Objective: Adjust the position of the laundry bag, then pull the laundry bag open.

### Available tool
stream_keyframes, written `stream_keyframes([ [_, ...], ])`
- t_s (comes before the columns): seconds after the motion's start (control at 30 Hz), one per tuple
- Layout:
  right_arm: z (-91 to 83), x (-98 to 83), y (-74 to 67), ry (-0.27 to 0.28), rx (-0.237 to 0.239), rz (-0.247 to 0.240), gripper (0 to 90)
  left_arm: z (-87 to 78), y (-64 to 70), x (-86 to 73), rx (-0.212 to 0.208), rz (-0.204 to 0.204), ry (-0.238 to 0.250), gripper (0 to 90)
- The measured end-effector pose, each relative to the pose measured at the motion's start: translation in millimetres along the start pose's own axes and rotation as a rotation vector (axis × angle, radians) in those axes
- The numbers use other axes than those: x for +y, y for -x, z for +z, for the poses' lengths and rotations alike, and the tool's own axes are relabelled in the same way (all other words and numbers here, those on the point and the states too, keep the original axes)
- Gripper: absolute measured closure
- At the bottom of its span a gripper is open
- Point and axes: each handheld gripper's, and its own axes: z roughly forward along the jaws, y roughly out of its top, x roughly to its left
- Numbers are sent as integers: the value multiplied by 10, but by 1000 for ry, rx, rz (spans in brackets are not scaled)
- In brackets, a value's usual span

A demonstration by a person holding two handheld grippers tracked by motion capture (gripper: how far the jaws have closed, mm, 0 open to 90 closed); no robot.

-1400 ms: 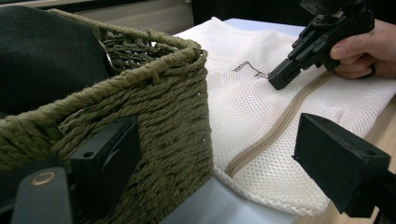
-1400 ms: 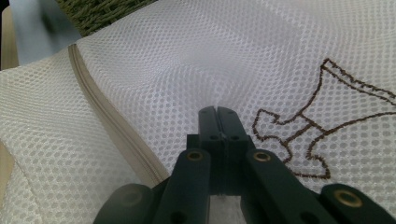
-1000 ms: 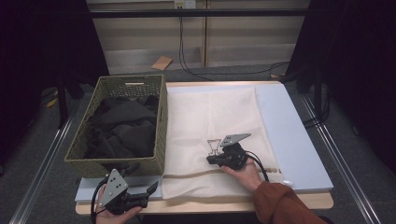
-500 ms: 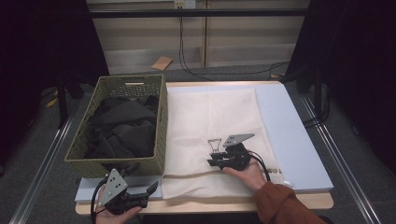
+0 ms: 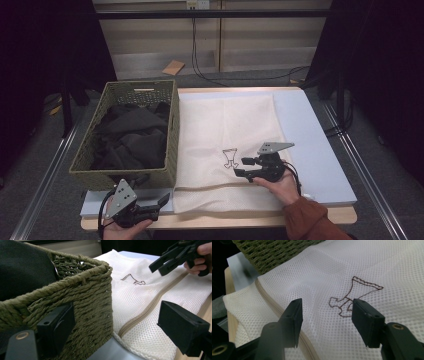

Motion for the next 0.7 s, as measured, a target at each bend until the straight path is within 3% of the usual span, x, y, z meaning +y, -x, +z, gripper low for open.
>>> stream_keyframes([
  [0.2, -230, -50, 32, 50, -29, 10, 388, -3, 3, 3, -2, -2, 7, 144],
  [0.43, -524, -121, 126, 123, -98, 4, 381, -6, 14, 8, -3, -4, 0, 153],
  [0.53, -623, -153, 161, 125, -104, 11, 368, -4, 3, 1, -9, -4, -1, 154],
  [0.7, -799, -244, 242, 149, -170, 28, 389, -9, 7, 2, -8, -3, 2, 154],
])
